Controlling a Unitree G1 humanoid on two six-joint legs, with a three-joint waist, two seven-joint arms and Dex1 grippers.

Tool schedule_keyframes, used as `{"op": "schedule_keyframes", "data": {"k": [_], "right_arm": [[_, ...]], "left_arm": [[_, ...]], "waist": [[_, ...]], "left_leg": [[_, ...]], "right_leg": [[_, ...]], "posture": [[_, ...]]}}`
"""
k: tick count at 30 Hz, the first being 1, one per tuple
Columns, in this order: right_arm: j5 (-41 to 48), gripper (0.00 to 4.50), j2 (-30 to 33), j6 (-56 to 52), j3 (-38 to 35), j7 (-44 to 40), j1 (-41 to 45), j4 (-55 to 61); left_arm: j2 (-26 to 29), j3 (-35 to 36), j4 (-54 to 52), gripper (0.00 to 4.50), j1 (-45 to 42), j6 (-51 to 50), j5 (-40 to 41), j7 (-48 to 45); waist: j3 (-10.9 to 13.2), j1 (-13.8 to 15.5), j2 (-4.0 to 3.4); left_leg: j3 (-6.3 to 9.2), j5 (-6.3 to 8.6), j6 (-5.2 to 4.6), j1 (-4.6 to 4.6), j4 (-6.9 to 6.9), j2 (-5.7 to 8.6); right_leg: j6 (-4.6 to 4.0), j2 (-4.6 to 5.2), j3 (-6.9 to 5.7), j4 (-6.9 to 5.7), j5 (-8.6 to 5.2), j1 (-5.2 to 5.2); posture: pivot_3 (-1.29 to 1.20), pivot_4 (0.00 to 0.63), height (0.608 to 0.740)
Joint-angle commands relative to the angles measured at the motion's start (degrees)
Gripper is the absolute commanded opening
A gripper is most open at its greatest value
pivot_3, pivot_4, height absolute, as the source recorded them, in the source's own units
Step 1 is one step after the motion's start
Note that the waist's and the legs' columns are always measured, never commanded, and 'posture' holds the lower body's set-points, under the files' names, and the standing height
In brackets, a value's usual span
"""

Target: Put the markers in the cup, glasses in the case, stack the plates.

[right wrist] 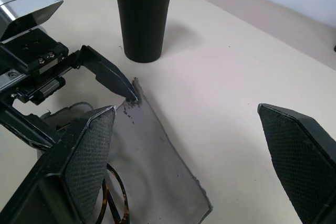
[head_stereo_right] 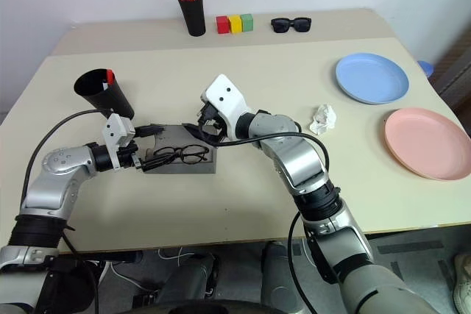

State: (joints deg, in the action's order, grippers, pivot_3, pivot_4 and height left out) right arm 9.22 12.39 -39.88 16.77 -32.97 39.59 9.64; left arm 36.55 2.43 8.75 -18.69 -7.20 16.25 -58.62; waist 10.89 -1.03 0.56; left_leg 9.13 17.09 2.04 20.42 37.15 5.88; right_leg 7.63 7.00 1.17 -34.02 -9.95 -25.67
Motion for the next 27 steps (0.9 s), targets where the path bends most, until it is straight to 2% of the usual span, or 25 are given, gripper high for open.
{"op": "schedule_keyframes", "data": {"k": [1,4,12,20,24,26,27], "right_arm": [[0.0,4.43,-0.3,2.0,-1.2,0.3,1.7,0.5],[-0.3,4.43,-0.3,2.4,-0.9,0.4,1.6,0.2],[-0.3,4.43,-0.8,2.7,-0.7,0.5,1.7,0.0],[-0.3,4.43,-1.1,3.2,-1.2,0.8,1.6,-0.2],[3.4,4.43,-3.3,5.8,-5.6,0.7,1.8,0.6],[9.5,4.43,-5.2,4.5,-11.0,0.0,2.0,1.3],[13.5,4.47,-5.4,3.6,-14.4,-1.2,1.9,1.7]], "left_arm": [[-0.9,-0.6,-2.3,4.50,-0.7,1.9,-1.1,1.5],[-1.2,-0.6,-2.8,4.50,-1.8,5.4,-2.5,2.6],[-1.1,-1.2,-3.7,4.50,-4.0,7.2,-3.5,3.6],[-1.8,1.3,-8.6,4.50,-4.8,1.4,2.5,3.9],[-2.9,3.3,-10.7,4.50,-7.4,-4.0,7.0,6.4],[-3.6,4.6,-10.5,4.50,-9.4,-6.4,8.3,8.5],[-4.1,5.3,-10.0,4.26,-10.9,-7.8,9.0,10.0]], "waist": [[0.0,0.0,0.00],[0.0,0.0,0.00],[0.0,-0.1,0.00],[0.0,0.0,0.00],[0.0,0.0,0.01],[0.0,0.0,0.01],[0.0,0.0,0.01]], "left_leg": [[0.00,0.00,0.00,0.00,0.00,0.00],[0.00,0.00,0.01,0.00,0.00,0.00],[0.00,-0.01,0.01,0.01,0.00,0.00],[0.01,-0.01,0.01,0.01,0.01,0.00],[0.03,-0.01,0.01,0.02,0.01,0.00],[0.03,-0.01,0.02,0.01,0.01,0.00],[0.03,-0.01,0.02,0.01,0.01,0.00]], "right_leg": [[0.00,0.00,0.00,0.00,0.00,0.00],[0.00,0.00,0.00,0.00,0.00,0.00],[0.00,0.00,0.00,0.00,0.01,0.00],[0.00,0.00,0.00,0.00,0.01,0.00],[0.00,0.00,0.00,-0.01,0.01,0.00],[0.00,0.00,0.00,0.00,0.01,0.01],[0.00,0.00,0.00,-0.01,0.01,0.01]], "posture": [[0.00,0.150,0.740],[0.00,0.150,0.740],[0.00,0.150,0.740],[0.00,0.150,0.740],[0.00,0.150,0.740],[0.00,0.150,0.740],[0.00,0.150,0.740]]}}
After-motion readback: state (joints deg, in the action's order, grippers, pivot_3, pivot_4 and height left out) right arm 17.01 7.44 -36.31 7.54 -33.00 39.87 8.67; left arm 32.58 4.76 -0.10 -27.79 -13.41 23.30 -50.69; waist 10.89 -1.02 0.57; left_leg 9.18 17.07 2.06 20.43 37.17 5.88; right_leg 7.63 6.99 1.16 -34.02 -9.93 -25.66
